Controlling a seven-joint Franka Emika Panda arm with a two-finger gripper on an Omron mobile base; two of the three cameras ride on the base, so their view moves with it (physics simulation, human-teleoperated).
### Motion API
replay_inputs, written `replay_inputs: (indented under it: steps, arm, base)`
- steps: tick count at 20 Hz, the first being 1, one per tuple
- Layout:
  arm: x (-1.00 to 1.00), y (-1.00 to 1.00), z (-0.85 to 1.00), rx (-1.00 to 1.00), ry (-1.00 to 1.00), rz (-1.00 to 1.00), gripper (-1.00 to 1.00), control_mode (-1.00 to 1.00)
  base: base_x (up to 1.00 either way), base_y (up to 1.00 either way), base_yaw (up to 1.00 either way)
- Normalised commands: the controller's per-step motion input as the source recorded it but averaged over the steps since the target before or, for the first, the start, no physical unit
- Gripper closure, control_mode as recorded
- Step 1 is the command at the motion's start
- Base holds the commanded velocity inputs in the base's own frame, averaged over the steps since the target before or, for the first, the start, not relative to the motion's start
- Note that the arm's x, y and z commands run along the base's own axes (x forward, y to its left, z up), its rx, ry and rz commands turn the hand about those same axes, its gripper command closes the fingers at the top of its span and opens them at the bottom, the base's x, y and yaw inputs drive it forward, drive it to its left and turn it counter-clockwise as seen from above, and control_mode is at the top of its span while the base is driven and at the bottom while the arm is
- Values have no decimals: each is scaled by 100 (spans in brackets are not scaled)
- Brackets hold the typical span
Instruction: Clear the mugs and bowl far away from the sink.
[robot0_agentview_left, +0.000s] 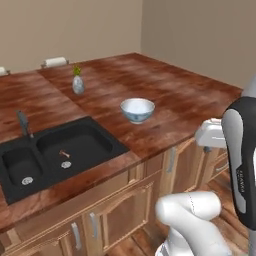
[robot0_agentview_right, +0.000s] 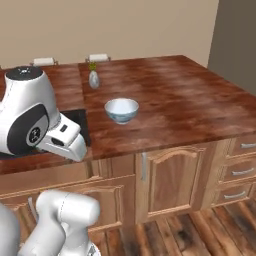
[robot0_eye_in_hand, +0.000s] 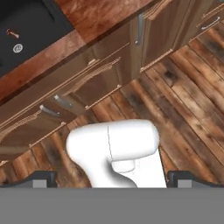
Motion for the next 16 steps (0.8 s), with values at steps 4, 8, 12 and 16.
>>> replay_inputs:
  steps: [4,8,12,16]
  arm:
    - [0,0,0,0,0,0,-100,100]
    - [0,0,0,0,0,0,-100,100]
    - [0,0,0,0,0,0,-100,100]
    - [0,0,0,0,0,0,-100,100]
  base:
    - [43,-68,10]
    - [21,-44,9]
    - [63,-54,18]
    - [91,-17,20]
